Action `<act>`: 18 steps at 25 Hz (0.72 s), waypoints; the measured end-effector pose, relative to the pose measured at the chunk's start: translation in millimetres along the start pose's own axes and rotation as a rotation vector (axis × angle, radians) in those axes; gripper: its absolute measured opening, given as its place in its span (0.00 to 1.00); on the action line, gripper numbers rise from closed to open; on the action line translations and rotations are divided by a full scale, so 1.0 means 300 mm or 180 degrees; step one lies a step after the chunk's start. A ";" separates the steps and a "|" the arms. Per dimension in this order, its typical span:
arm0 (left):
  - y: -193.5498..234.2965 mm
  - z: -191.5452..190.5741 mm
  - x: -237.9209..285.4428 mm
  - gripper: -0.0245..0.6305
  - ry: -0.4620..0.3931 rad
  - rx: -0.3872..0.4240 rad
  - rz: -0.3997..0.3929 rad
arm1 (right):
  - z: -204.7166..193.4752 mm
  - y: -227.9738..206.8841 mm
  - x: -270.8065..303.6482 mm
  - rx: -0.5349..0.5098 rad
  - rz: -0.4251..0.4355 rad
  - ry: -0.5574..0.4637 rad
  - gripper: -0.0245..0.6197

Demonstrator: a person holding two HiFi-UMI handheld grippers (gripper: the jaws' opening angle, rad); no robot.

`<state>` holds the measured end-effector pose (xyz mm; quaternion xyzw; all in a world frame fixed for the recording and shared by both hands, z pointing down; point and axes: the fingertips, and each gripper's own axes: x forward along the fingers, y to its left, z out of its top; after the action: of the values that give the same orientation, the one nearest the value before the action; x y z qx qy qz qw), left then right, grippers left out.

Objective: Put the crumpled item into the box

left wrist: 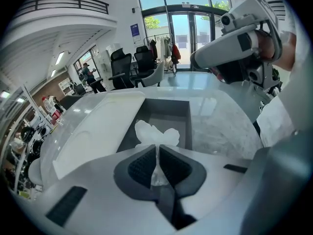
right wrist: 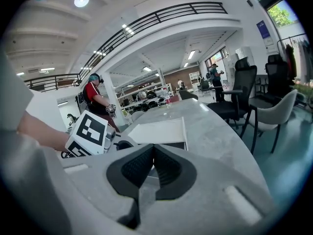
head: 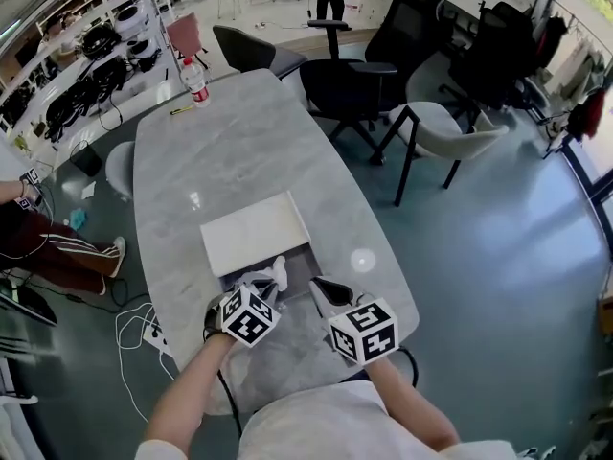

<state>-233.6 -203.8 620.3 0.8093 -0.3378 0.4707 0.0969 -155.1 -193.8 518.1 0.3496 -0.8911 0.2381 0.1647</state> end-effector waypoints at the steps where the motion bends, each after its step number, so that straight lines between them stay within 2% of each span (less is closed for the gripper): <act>1: -0.003 0.001 0.006 0.07 0.0009 0.0010 -0.0003 | -0.002 -0.005 -0.005 0.0006 -0.0010 -0.0002 0.05; 11: -0.021 0.007 0.038 0.07 0.0137 0.0075 0.0002 | -0.004 -0.046 -0.067 0.0033 -0.0064 -0.0003 0.05; 18: -0.019 0.003 0.053 0.07 0.0191 -0.0057 0.0073 | -0.009 -0.076 -0.118 -0.0001 -0.0054 -0.0010 0.05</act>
<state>-224.2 -207.1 634.0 0.7900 -0.3482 0.4928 0.1088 -113.7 -187.7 511.2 0.3575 -0.8883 0.2360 0.1654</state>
